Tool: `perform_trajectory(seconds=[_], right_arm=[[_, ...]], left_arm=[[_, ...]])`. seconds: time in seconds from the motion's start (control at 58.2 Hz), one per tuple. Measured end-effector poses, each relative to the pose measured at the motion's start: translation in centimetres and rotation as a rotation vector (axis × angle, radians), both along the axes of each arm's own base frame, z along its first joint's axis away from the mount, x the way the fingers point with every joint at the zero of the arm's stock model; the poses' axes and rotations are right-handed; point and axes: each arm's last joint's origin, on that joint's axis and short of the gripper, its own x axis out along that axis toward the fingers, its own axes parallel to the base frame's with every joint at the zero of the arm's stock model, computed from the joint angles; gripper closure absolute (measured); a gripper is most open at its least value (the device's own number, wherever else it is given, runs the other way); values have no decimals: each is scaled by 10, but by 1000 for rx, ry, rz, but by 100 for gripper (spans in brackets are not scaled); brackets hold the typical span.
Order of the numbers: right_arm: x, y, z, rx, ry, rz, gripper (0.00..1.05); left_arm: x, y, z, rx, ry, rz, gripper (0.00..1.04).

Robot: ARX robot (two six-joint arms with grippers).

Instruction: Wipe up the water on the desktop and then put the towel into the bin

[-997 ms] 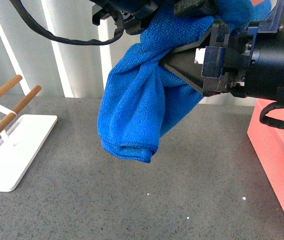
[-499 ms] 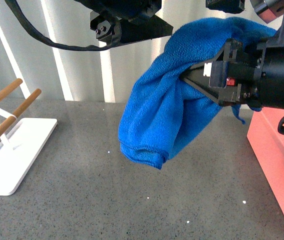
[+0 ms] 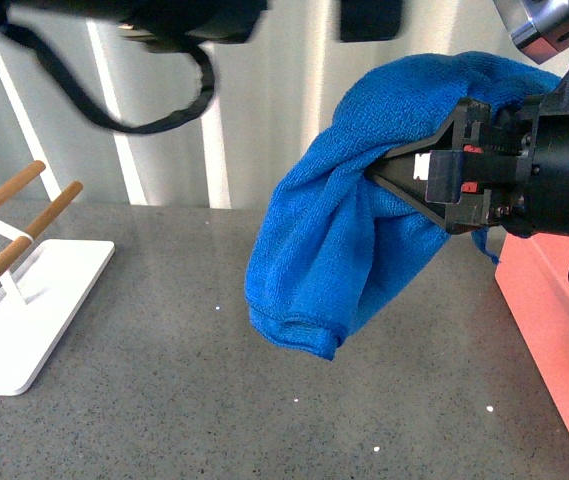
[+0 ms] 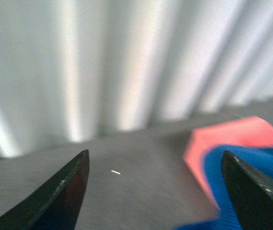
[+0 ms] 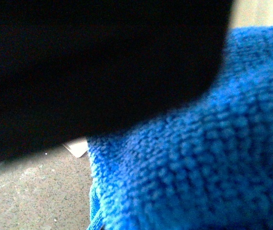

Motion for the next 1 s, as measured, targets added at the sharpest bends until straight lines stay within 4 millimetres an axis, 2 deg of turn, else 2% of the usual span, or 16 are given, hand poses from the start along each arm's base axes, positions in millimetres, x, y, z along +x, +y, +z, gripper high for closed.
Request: perform_trajectory(seconds=[0.034,0.103,0.258,0.447,0.739,0.997], right_arm=[[0,0,0,-2,2,2,100],[0,-1,-1,-5,7,-4,100],[0,-2,-1,-12,10,-14,100],[-1,1,0,-11,8,0,100],[0,-3,0,-28,-17,-14,100],[0,-3,0,-31,-14,-12,100]], left_arm=[[-7,12,-3,7,-43,118,35],[-23,36,-9,15,-77,237,46],[-54,76,-28,37,-84,282,71],[-85,102,-51,57,-59,266,101],[-122,129,-68,61,-67,277,101],[-147,142,-78,61,-65,275,101]])
